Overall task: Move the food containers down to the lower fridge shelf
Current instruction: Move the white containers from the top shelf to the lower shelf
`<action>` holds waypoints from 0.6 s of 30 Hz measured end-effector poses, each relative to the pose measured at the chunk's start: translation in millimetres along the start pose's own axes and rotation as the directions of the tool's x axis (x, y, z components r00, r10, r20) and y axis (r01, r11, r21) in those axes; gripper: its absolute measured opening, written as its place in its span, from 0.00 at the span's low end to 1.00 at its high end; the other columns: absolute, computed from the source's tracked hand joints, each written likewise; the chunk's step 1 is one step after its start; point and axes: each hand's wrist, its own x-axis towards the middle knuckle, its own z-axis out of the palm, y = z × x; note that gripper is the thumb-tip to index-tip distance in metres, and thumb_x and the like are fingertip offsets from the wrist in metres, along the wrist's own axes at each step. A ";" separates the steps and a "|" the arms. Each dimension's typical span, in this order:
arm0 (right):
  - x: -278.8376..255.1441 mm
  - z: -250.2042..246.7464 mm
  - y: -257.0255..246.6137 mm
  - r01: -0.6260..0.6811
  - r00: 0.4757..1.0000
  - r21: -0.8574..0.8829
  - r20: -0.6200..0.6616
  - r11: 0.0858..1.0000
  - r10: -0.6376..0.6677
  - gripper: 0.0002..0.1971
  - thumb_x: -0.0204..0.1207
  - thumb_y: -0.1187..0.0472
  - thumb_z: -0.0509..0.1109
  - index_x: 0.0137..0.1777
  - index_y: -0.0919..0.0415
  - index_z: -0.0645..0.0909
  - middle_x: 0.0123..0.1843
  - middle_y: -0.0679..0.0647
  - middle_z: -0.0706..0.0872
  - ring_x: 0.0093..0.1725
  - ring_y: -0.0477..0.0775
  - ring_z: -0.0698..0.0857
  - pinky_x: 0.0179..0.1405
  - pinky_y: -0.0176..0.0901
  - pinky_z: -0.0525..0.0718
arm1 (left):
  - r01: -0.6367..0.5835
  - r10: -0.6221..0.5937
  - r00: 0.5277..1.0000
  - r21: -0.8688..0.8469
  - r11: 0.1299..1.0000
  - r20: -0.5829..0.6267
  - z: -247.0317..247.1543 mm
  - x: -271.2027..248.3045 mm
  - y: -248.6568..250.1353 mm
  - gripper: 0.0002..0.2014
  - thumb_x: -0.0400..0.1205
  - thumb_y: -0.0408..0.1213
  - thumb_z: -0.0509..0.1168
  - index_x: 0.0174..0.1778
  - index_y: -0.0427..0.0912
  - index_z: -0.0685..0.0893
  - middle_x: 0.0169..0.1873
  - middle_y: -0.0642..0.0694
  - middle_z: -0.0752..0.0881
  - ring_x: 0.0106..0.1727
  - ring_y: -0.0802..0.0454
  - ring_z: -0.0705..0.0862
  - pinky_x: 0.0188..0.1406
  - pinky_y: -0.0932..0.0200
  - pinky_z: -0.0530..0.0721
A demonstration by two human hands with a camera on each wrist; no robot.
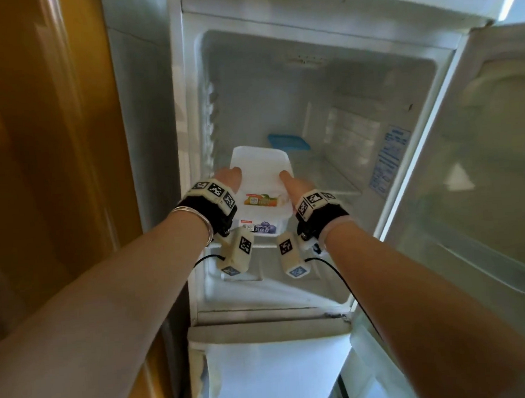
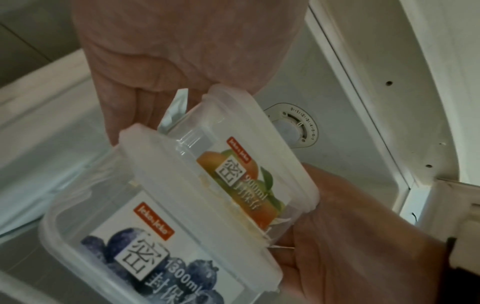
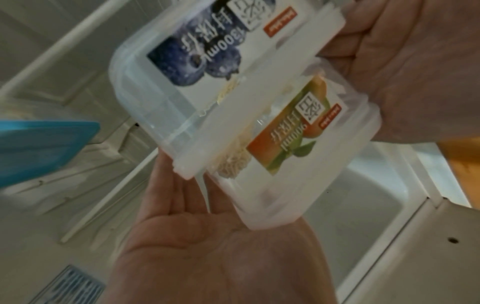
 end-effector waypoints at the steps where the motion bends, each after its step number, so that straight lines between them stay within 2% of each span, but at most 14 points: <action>1: -3.7 3.5 3.0 -0.004 1.000 -0.004 -0.001 1.000 0.004 0.32 0.76 0.40 0.55 0.68 0.66 0.77 0.66 0.65 0.83 0.63 0.67 0.83 0.68 0.58 0.79 | -0.007 0.007 1.000 0.042 0.999 -0.008 0.4 3.9 -7.2 0.18 0.85 0.32 0.49 0.70 0.30 0.69 0.69 0.29 0.74 0.69 0.34 0.76 0.71 0.43 0.74; 4: -10.9 10.8 14.8 -0.052 0.999 -0.050 0.002 0.997 0.052 0.42 0.63 0.33 0.52 0.69 0.62 0.77 0.66 0.64 0.83 0.62 0.66 0.84 0.67 0.61 0.79 | 0.017 -0.017 1.000 0.002 1.000 0.019 0.4 -15.9 -15.1 0.21 0.86 0.35 0.50 0.74 0.32 0.69 0.73 0.31 0.73 0.73 0.34 0.73 0.74 0.45 0.72; 5: -12.5 13.2 19.5 -0.065 0.998 -0.060 0.009 0.996 0.066 0.42 0.64 0.32 0.52 0.68 0.61 0.77 0.66 0.63 0.84 0.62 0.66 0.84 0.67 0.60 0.79 | 0.011 -0.011 0.999 0.010 1.000 0.040 1.8 -23.2 -18.3 0.22 0.87 0.36 0.49 0.75 0.31 0.69 0.74 0.31 0.72 0.75 0.35 0.72 0.75 0.46 0.71; 7: -20.7 16.8 24.6 -0.076 0.997 -0.069 -0.001 0.995 0.076 0.36 0.71 0.35 0.53 0.68 0.62 0.77 0.65 0.63 0.84 0.61 0.65 0.84 0.67 0.59 0.79 | -0.036 0.033 0.998 0.066 0.997 0.050 6.4 -31.5 -24.2 0.20 0.87 0.35 0.50 0.74 0.29 0.68 0.72 0.30 0.73 0.73 0.35 0.74 0.74 0.47 0.72; 8: -27.2 18.3 26.2 -0.077 0.997 -0.075 -0.004 0.994 0.077 0.34 0.75 0.37 0.53 0.68 0.63 0.77 0.65 0.63 0.84 0.62 0.65 0.84 0.68 0.59 0.79 | -0.030 0.026 0.998 0.083 0.996 0.051 10.8 -32.0 -30.3 0.20 0.87 0.34 0.51 0.73 0.29 0.68 0.72 0.30 0.74 0.72 0.35 0.75 0.74 0.46 0.72; 10: -41.2 21.8 30.2 -0.102 0.995 -0.108 0.003 0.989 0.103 0.31 0.79 0.40 0.52 0.70 0.64 0.75 0.67 0.63 0.83 0.64 0.65 0.82 0.69 0.58 0.78 | 0.034 -0.035 0.995 0.006 0.999 0.093 17.4 -36.3 -41.1 0.21 0.88 0.36 0.48 0.75 0.30 0.68 0.74 0.31 0.72 0.75 0.35 0.72 0.76 0.48 0.70; 12: -44.9 25.8 40.1 -0.129 0.991 -0.157 0.006 0.979 0.132 0.32 0.80 0.41 0.52 0.72 0.65 0.73 0.69 0.62 0.81 0.66 0.65 0.81 0.70 0.54 0.76 | 0.070 -0.070 0.987 0.007 0.998 0.142 24.1 -39.6 -50.3 0.23 0.88 0.37 0.46 0.76 0.28 0.66 0.76 0.31 0.69 0.77 0.35 0.68 0.77 0.49 0.66; 14: -43.2 33.7 50.9 -0.135 0.990 -0.181 0.013 0.974 0.139 0.33 0.78 0.39 0.52 0.72 0.66 0.73 0.68 0.62 0.81 0.66 0.66 0.81 0.69 0.54 0.77 | 0.042 -0.057 0.986 0.095 0.995 0.156 30.7 -37.0 -57.7 0.21 0.88 0.34 0.47 0.76 0.29 0.66 0.75 0.30 0.71 0.76 0.35 0.71 0.76 0.49 0.69; 16: -26.9 43.3 65.1 -0.135 0.990 -0.181 0.010 0.974 0.139 0.38 0.73 0.36 0.53 0.70 0.66 0.75 0.68 0.64 0.82 0.64 0.66 0.83 0.68 0.57 0.79 | 0.045 -0.063 0.990 0.142 0.989 0.124 38.1 -29.3 -65.2 0.19 0.87 0.31 0.48 0.73 0.27 0.66 0.71 0.29 0.73 0.71 0.35 0.75 0.73 0.47 0.72; 18: -7.6 49.8 75.1 -0.149 0.988 -0.205 0.016 0.967 0.156 0.37 0.73 0.35 0.53 0.67 0.67 0.75 0.68 0.65 0.81 0.62 0.64 0.82 0.66 0.53 0.78 | 0.057 -0.072 0.992 0.141 0.988 0.104 43.1 -20.2 -69.2 0.19 0.87 0.31 0.47 0.72 0.26 0.66 0.71 0.29 0.73 0.71 0.35 0.75 0.73 0.47 0.72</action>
